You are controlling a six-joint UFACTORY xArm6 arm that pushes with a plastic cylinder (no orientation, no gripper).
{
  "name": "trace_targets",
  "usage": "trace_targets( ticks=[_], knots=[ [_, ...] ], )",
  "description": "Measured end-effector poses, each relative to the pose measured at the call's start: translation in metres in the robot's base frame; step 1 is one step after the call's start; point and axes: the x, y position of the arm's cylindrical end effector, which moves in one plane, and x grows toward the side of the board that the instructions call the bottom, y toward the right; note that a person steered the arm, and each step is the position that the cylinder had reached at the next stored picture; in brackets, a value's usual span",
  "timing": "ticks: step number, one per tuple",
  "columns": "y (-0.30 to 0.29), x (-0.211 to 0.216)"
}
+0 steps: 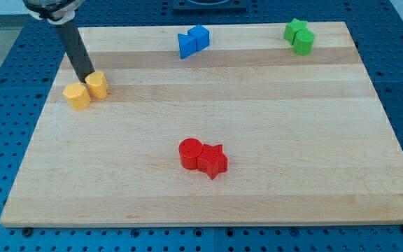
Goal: Move the blue blocks towards the center side
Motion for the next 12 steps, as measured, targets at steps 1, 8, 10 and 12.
trace_targets(
  ticks=[1, 8, 10, 12],
  knots=[
    [0.012, 0.002],
    [0.112, -0.153],
    [0.162, -0.069],
    [0.148, -0.067]
  ],
)
